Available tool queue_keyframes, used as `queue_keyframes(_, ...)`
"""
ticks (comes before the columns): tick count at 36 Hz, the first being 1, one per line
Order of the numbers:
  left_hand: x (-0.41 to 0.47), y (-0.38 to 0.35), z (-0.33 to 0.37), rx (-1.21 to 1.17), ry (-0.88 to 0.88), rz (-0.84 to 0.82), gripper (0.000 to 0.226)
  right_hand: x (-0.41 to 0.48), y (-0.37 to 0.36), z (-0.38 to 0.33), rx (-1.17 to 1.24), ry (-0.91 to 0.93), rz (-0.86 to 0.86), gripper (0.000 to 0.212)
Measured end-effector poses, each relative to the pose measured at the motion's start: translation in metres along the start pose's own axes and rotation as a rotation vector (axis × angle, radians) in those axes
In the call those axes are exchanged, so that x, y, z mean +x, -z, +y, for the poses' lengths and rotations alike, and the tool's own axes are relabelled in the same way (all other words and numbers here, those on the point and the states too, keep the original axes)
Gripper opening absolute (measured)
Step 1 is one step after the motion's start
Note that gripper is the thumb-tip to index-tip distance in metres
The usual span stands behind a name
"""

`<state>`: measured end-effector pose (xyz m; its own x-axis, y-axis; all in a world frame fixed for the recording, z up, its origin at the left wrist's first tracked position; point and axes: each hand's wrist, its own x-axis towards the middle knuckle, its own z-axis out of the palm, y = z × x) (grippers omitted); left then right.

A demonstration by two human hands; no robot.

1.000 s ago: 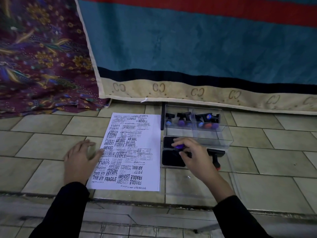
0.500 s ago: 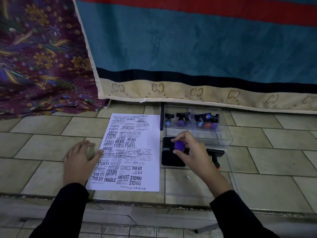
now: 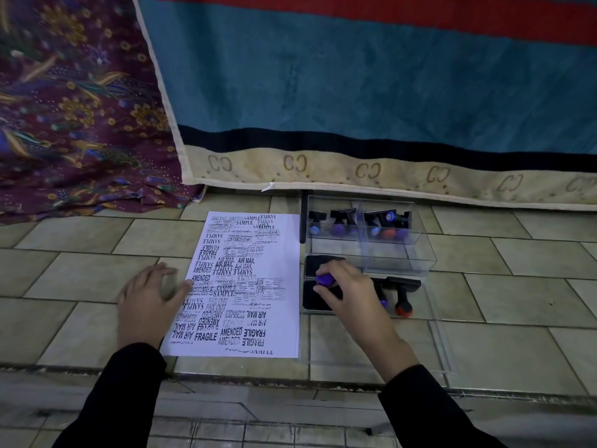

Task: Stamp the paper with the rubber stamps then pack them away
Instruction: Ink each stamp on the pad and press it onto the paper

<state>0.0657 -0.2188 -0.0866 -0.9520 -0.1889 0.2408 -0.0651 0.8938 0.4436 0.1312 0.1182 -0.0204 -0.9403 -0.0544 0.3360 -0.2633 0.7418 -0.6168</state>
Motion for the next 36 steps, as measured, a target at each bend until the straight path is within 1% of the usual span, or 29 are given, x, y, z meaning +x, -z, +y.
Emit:
queue_keyframes(4, -0.001, 0.0, -0.001, 0.004, -0.001, -0.001, 0.037, -0.006, -0.002, -0.002, -0.034, 0.016, 0.013, 0.022)
queue_keyframes(9, 0.001, 0.001, -0.001, 0.013, -0.008, -0.014, 0.038, -0.014, -0.006, -0.007, -0.106, 0.04, 0.039, 0.018)
queue_keyframes(14, 0.001, 0.002, 0.0, 0.02, -0.011, -0.012, 0.038, -0.01, -0.007, -0.008, -0.095, 0.017, 0.084, 0.013)
queue_keyframes(19, 0.0, 0.001, -0.001, 0.028, -0.016, -0.009, 0.038, -0.014, -0.008, -0.008, -0.112, 0.002, 0.062, 0.017)
queue_keyframes(22, 0.0, 0.001, 0.0, 0.03, -0.011, -0.013, 0.039, -0.013, -0.008, -0.009, -0.08, -0.02, 0.065, 0.017)
queue_keyframes(25, 0.0, 0.002, 0.001, 0.025, -0.01, -0.01, 0.038, -0.001, -0.009, -0.018, 0.02, -0.005, 0.08, 0.018)
queue_keyframes(28, 0.0, 0.002, 0.0, 0.016, -0.024, 0.0, 0.038, 0.019, -0.015, -0.032, 0.102, 0.068, 0.049, 0.018)
queue_keyframes(30, 0.0, 0.002, 0.0, 0.014, -0.031, 0.0, 0.038, 0.034, -0.023, -0.04, 0.114, 0.098, 0.005, 0.017)
queue_keyframes(33, 0.0, 0.002, 0.0, 0.017, -0.019, -0.001, 0.037, 0.051, -0.038, -0.045, 0.125, 0.105, -0.071, 0.016)
queue_keyframes(36, -0.001, 0.003, 0.001, 0.014, -0.017, -0.001, 0.037, 0.06, -0.051, -0.044, 0.118, 0.102, -0.108, 0.015)
